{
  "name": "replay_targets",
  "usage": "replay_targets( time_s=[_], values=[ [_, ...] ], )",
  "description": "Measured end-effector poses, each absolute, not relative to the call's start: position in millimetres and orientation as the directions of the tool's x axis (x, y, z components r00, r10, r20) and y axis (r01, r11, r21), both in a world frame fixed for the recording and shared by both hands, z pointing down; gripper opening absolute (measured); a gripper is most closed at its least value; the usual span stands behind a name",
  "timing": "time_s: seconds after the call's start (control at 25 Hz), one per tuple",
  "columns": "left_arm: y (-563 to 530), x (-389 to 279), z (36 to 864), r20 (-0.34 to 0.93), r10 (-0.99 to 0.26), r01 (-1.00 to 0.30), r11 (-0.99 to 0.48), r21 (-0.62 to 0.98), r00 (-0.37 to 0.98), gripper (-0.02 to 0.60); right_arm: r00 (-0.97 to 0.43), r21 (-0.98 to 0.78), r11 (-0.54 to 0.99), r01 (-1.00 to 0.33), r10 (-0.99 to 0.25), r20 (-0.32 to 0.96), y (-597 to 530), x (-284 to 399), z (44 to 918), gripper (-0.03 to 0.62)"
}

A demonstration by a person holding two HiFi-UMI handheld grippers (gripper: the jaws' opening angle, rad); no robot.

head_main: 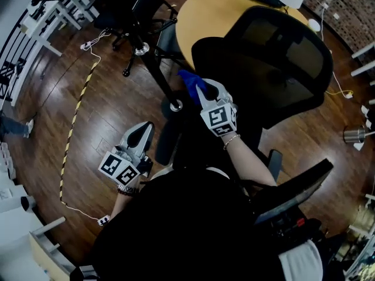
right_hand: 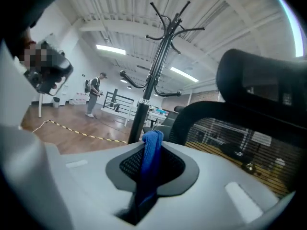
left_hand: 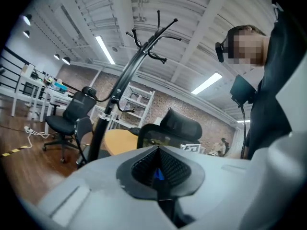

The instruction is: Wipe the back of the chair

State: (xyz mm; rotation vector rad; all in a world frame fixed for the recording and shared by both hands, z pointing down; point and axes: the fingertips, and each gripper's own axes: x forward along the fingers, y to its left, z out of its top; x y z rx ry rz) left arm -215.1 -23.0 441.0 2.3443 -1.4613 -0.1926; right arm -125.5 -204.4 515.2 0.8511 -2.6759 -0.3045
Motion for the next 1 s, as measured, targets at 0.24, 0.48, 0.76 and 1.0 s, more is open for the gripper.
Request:
replay_targets(
  time_s=[0.24, 0.48, 0.76, 1.0],
  values=[
    [-55.8, -103.1, 440.8, 0.021, -0.743, -0.682, -0.603, 0.414, 0.669, 0.006, -0.637, 0.341, 0.705, -0.622, -0.709, 0.302, -180.8, 23.9, 523.3, 0.043],
    [-71.7, 4.5, 436.3, -0.015, -0.629, -0.568, -0.712, 0.413, 0.777, 0.006, -0.408, 0.313, 0.503, -0.806, -0.854, 0.322, -155.9, 212.8, 530.9, 0.042],
    [-99.3, 24.0, 421.8, -0.038, -0.651, -0.590, -0.710, 0.384, 0.758, 0.006, -0.264, 0.345, 0.414, -0.842, -0.875, 0.405, -164.1, 291.9, 554.8, 0.042],
    [-111.1, 4.8, 421.1, -0.005, -0.700, -0.646, -0.663, 0.379, 0.714, 0.006, -0.083, 0.368, 0.266, -0.891, -0.893, 0.443, -203.9, 339.3, 582.2, 0.042]
  ],
)
